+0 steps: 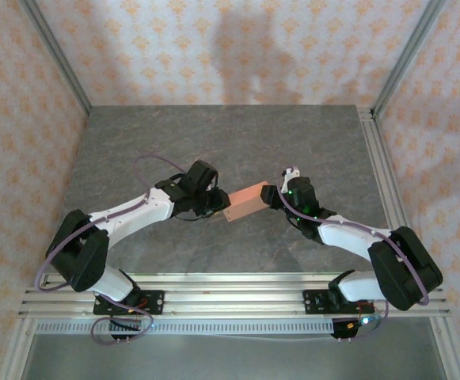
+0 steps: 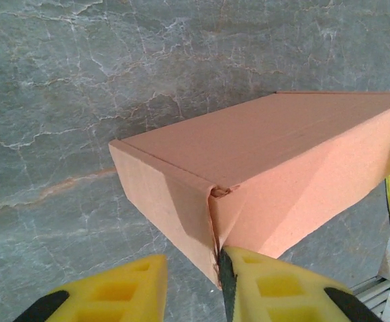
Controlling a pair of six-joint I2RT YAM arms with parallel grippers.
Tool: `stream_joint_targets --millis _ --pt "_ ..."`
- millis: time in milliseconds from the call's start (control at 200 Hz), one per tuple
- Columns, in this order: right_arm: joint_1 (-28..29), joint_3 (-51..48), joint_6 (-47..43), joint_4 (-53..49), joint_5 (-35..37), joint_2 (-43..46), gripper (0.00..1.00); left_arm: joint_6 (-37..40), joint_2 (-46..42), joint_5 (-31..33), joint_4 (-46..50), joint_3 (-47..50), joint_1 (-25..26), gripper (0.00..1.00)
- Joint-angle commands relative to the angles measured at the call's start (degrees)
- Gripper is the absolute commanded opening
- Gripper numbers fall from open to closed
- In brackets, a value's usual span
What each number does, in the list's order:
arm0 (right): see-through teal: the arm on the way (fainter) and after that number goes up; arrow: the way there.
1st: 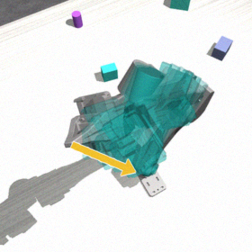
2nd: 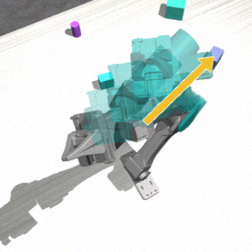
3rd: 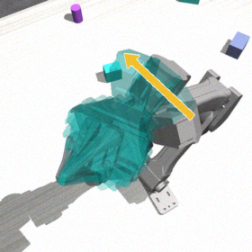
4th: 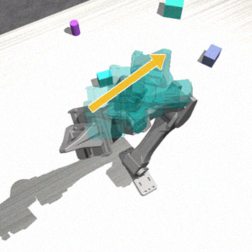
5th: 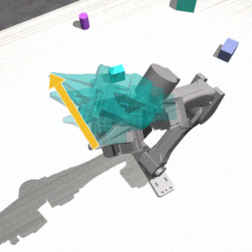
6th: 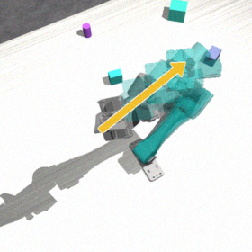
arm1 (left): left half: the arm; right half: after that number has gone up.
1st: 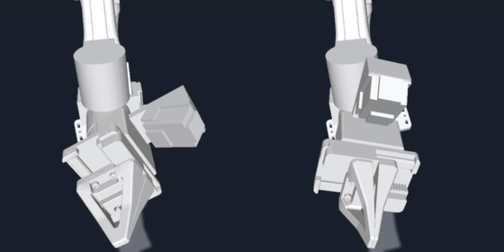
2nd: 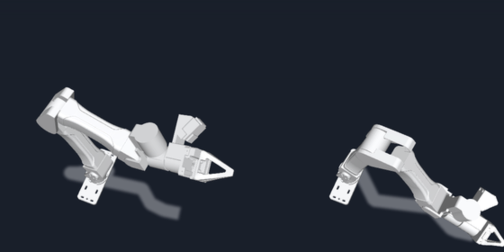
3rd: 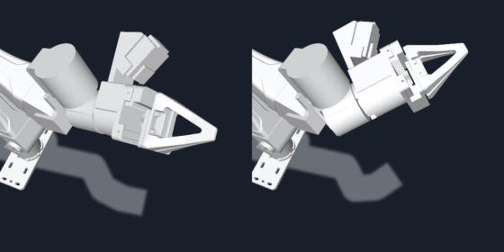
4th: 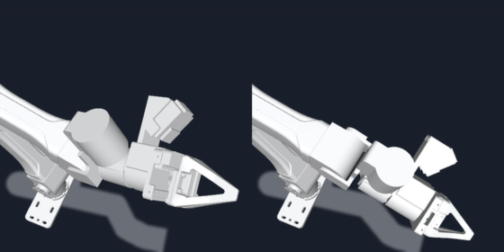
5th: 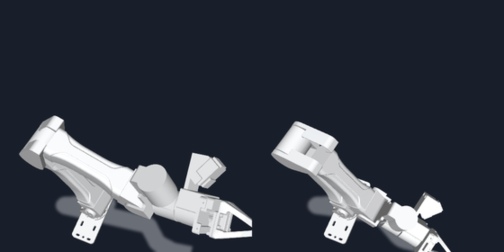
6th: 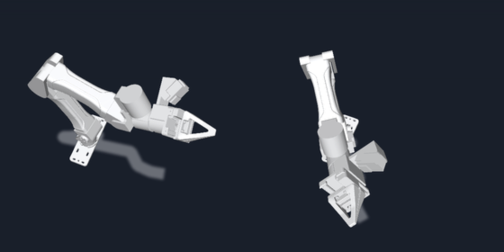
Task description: Fold the paper box
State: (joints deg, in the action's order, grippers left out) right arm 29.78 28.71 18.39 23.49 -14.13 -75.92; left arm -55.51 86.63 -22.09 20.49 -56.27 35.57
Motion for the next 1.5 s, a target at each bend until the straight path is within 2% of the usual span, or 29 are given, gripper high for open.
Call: stream_joint_targets --millis 0,210,385,425,531,586,681,841,901,961,1016,1106,1201,1497 --pt "0.0 -1.8 0.8 -4.3 -3.2 -1.2 0.26 0.1 5.2 1.4 2.4 3.6 -0.2 0.28" --pt "-1.2 -2.8 4.1 -1.1 -7.4 -1.3 0.04 0.7 7.4 1.1 2.4 3.4 -0.2 0.27" --pt "-1.8 -2.3 4.4 -1.7 -7.7 0.3 0.04 1.8 7.9 1.4 3.8 2.1 -0.2 0.28" --pt "-1.9 -2.0 4.5 -2.2 -7.8 1.2 0.09 1.9 7.7 1.5 4.0 1.7 -0.2 0.28" --pt "-2.5 -1.1 5.4 -2.9 -7.5 3.8 0.32 2.2 6.9 1.6 4.7 0.3 -0.2 0.31" --pt "-3.1 -0.4 5.9 -3.5 -7.3 5.6 0.45 2.6 6.5 1.8 5.7 -1.1 -0.2 0.35" --pt "-4.3 0.4 6.7 -4.5 -6.7 7.8 0.59 3.7 5.5 2.7 7.6 -4.0 -0.2 0.44" --pt "-5.7 1.7 5.8 -9.3 -3.7 12.5 0.67 6.0 3.3 3.5 9.3 -8.7 -0.2 0.61" --pt "-5.9 2.2 5.1 -11.2 -2.4 13.9 0.7 8.1 2.1 4.5 9.2 -10.0 -0.2 0.7" --pt "-6.2 2.4 4.2 -12.8 -1.4 15.3 0.74 12.3 1.2 5.5 8.0 -11.0 -0.2 0.82" --pt "-6.6 2.4 3.8 -13.8 -0.8 16.5 0.78 17.3 0.4 5.9 6.8 -12.0 -0.2 1.0" --pt "-7.4 2.4 3.3 -15.4 -0.6 18.4 0.83 24.5 -0.5 7.5 6.0 -14.6 -0.1 1.0" --pt "-8.1 1.8 2.7 -17.6 -0.5 20.8 0.87 35.3 -0.6 10.0 6.6 -18.5 0.9 1.0" --pt "-10.0 1.3 1.1 -27.6 -0.6 28.7 0.89 71.7 6.4 4.5 16.2 -29.6 3.6 1.0"
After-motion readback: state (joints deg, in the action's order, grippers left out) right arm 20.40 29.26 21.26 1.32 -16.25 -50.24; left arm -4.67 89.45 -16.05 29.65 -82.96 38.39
